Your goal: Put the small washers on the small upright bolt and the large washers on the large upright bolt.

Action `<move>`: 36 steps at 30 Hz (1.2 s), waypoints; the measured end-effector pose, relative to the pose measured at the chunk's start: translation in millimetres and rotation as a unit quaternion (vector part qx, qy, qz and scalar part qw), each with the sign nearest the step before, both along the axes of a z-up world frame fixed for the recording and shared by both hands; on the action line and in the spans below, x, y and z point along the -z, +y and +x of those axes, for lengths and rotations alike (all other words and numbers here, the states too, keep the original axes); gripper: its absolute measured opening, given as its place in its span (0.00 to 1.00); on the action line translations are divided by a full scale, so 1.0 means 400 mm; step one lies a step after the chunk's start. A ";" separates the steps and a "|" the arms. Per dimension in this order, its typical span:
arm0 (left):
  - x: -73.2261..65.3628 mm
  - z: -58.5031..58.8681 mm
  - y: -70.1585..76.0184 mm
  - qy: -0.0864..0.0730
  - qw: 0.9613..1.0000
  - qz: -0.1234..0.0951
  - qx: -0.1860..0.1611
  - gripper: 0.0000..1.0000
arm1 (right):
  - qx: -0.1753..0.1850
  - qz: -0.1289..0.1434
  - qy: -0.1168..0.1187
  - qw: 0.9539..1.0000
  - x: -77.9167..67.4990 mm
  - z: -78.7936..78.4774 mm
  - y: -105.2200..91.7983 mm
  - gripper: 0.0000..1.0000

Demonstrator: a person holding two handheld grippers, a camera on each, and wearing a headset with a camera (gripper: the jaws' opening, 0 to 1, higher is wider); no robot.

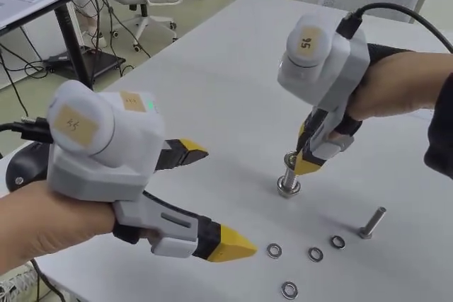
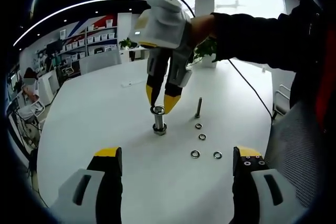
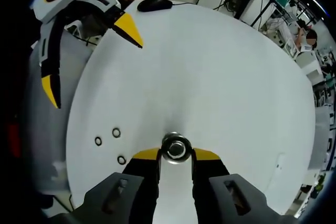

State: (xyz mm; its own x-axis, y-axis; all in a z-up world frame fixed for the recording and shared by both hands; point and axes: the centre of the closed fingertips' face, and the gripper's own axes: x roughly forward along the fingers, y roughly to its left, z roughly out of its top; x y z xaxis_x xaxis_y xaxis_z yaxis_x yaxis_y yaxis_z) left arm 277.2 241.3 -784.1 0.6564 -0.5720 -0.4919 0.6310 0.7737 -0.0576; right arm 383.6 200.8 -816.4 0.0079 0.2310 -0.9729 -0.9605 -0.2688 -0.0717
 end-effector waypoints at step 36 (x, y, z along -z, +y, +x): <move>0.004 0.001 -0.003 0.003 1.000 -0.002 -0.002 0.87 | 0.014 -0.022 0.019 0.999 0.117 -0.004 -0.003 0.24</move>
